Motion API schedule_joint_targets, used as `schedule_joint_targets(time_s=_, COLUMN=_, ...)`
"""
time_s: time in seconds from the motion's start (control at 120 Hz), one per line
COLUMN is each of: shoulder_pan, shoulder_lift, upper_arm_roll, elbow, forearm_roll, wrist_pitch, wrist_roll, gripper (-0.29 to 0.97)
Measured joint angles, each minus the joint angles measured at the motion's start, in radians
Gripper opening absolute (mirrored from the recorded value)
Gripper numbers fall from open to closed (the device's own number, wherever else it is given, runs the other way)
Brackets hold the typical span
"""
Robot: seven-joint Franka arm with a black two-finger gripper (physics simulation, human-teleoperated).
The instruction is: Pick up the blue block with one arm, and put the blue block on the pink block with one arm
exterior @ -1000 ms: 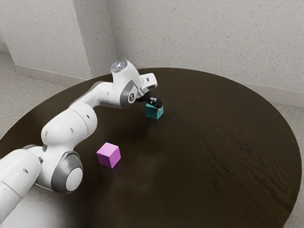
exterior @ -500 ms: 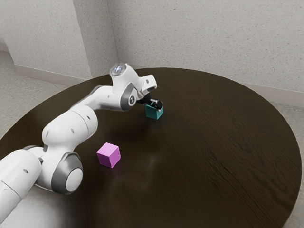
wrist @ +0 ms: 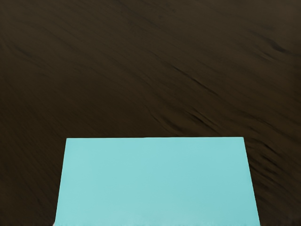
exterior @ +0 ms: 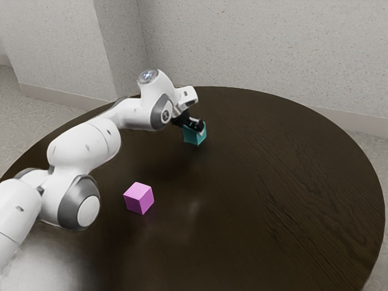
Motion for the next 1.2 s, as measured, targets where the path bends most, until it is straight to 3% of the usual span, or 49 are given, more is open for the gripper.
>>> schedule_joint_targets(time_s=0.267, shoulder_pan=-0.014, shoulder_lift=-0.418, upper_arm_roll=0.001, elbow=-0.465, forearm_roll=0.006, wrist_pitch=0.001, wrist_roll=-0.003, gripper=0.35)
schedule_joint_targets(time_s=0.425, shoulder_pan=-0.019, shoulder_lift=-0.737, upper_arm_roll=0.002, elbow=-0.836, forearm_roll=0.032, wrist_pitch=0.037, wrist_roll=-0.004, gripper=0.35)
schedule_joint_targets(time_s=0.617, shoulder_pan=-0.015, shoulder_lift=-0.905, upper_arm_roll=-0.002, elbow=-1.015, forearm_roll=0.051, wrist_pitch=0.066, wrist_roll=-0.005, gripper=0.35)
schedule_joint_targets(time_s=0.775, shoulder_pan=-0.017, shoulder_lift=-1.149, upper_arm_roll=-0.024, elbow=-1.290, forearm_roll=0.071, wrist_pitch=0.101, wrist_roll=-0.008, gripper=0.35)
schedule_joint_targets(time_s=0.95, shoulder_pan=-0.001, shoulder_lift=-1.280, upper_arm_roll=-0.059, elbow=-1.555, forearm_roll=0.082, wrist_pitch=0.186, wrist_roll=-0.011, gripper=0.35)
schedule_joint_targets(time_s=1.067, shoulder_pan=0.182, shoulder_lift=-1.334, upper_arm_roll=-0.232, elbow=-1.674, forearm_roll=0.087, wrist_pitch=0.233, wrist_roll=-0.012, gripper=0.35)
schedule_joint_targets(time_s=1.2, shoulder_pan=0.231, shoulder_lift=-1.379, upper_arm_roll=-0.295, elbow=-1.772, forearm_roll=0.090, wrist_pitch=0.276, wrist_roll=-0.014, gripper=0.35)
